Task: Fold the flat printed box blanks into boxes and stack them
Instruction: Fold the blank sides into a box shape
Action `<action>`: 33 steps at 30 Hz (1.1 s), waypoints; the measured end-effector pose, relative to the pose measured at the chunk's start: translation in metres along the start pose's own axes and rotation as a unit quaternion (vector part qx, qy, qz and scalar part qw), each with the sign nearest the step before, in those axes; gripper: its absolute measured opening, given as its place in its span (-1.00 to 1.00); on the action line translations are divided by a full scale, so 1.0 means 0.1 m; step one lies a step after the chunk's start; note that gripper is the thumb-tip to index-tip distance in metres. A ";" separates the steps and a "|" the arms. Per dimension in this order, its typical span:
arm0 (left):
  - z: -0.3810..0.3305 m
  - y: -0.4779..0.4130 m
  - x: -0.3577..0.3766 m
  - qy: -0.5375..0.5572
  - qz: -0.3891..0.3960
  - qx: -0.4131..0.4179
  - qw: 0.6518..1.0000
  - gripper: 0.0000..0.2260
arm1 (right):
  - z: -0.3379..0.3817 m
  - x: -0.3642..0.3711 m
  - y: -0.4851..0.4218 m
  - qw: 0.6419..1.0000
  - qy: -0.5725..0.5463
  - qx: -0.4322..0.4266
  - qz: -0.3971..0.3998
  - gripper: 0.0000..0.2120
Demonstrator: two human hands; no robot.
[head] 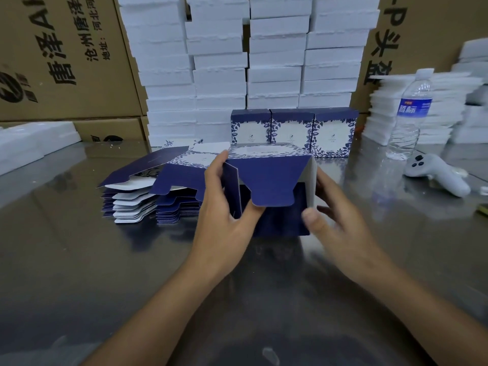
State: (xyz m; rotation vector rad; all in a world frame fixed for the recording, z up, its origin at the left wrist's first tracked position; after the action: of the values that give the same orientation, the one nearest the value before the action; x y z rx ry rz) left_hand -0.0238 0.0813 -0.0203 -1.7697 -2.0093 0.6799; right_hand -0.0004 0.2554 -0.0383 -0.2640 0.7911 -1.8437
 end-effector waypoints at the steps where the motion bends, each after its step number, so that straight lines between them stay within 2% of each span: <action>1: 0.01 -0.01 -0.01 0.020 -0.006 -0.017 1.000 -0.43 | 0.00 0.00 0.00 1.000 -0.024 0.005 -0.016 -0.32; 4: 0.04 -0.04 -0.05 0.052 -0.020 -0.056 0.997 -0.46 | -0.02 0.00 -0.03 0.994 -0.060 0.040 -0.085 -0.63; 7: 0.03 -0.04 -0.06 0.047 -0.039 -0.072 0.996 -0.48 | -0.07 0.00 -0.05 0.990 -0.046 0.055 -0.123 -0.70; 10: 0.03 -0.05 -0.06 0.043 -0.045 -0.084 0.995 -0.55 | -0.09 -0.01 -0.06 0.990 -0.025 0.050 -0.128 -0.67; 15: 0.02 -0.02 -0.01 0.026 -0.018 -0.061 0.998 -0.59 | -0.13 -0.04 -0.08 0.990 0.072 0.050 -0.108 -0.52; 18: 0.02 0.03 0.02 0.019 -0.003 -0.044 0.999 -0.68 | -0.08 -0.07 -0.08 0.985 0.134 0.011 -0.105 -0.54; 21: 0.03 0.06 0.05 -0.001 0.005 -0.031 1.000 -0.69 | -0.04 -0.13 -0.08 0.960 0.256 -0.052 -0.106 -0.49; 23: 0.03 0.07 0.06 -0.010 0.011 -0.026 1.000 -0.71 | -0.03 -0.16 -0.09 0.941 0.305 -0.076 -0.122 -0.57; 26: 0.04 0.07 0.08 -0.016 0.016 -0.031 0.999 -0.70 | -0.03 -0.17 -0.10 0.935 0.319 -0.080 -0.136 -0.71; 30: 0.01 0.07 0.07 0.014 0.002 -0.042 0.999 -0.76 | -0.02 -0.17 -0.09 0.937 0.316 -0.076 -0.125 -0.64; 33: -0.02 0.03 0.04 0.038 -0.011 -0.063 0.997 -0.64 | 0.00 -0.15 -0.08 0.947 0.304 -0.076 -0.075 -0.64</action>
State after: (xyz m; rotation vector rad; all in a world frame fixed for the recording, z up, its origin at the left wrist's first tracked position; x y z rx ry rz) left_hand -0.0208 0.0860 -0.0206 -1.8125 -2.0573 0.4810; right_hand -0.0002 0.2708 -0.0310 0.1697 1.3699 -2.0350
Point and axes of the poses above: each hand's wrist, its own y-axis away from the middle knuckle, its own x-axis out of the palm, z = x × y, the point moved 2 cm from there along -y, towards the middle knuckle, and after that the axes turned 14 degrees about -z, right-handed, at the moved point
